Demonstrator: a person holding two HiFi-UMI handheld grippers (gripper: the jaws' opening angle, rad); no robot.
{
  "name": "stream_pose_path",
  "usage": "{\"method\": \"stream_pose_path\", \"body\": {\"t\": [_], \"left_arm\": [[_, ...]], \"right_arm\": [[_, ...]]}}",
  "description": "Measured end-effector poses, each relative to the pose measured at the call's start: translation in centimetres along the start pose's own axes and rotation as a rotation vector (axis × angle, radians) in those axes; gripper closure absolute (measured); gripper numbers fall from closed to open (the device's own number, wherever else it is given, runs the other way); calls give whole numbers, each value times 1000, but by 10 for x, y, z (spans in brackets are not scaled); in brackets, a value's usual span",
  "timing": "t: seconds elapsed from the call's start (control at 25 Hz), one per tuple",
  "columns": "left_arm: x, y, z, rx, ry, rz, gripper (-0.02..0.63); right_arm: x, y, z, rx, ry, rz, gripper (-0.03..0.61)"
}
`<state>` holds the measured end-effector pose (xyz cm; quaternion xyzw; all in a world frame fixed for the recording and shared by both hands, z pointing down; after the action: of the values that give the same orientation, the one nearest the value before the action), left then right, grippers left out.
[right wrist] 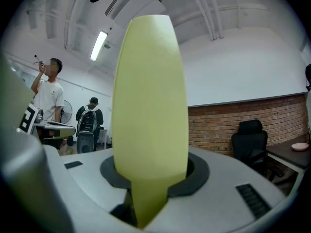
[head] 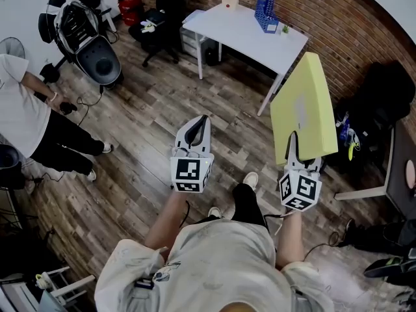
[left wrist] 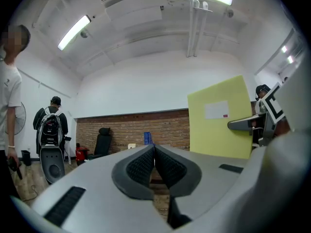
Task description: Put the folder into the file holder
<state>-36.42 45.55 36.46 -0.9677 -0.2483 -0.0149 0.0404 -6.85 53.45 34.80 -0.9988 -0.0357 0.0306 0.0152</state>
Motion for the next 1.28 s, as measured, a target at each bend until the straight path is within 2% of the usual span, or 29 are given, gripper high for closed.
{"method": "stream_pose_path", "body": {"t": [0.32,0.48,0.72,0.96,1.28], "left_arm": [[-5,21,-1,31,20,-5,598],[-4,50,-2,43,33,-2,598],[4,110,-13,37,55,-14,598],[11,182,-26,53,45,-20,598],[33,294,-41,-16,45,-23,598]], "right_arm": [[4,21,-6,16,-5,3,422],[18,47,-10,35,0,2,422],[47,101,-26,36,25,-9,422],[81,169,-45,6,62,-14,422],[144,258,-61,-62,107,-16,423]]}}
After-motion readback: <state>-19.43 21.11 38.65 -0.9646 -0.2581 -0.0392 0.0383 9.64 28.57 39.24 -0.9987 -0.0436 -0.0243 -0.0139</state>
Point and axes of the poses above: the fingertips, and each gripper's own axes: y forward along the fingers, x to its right, z out of its top, the point moved 9 cm from there along -y, backward along the fingers, and after that the axes turned 4 degrees about x, right-handed, at the moved point
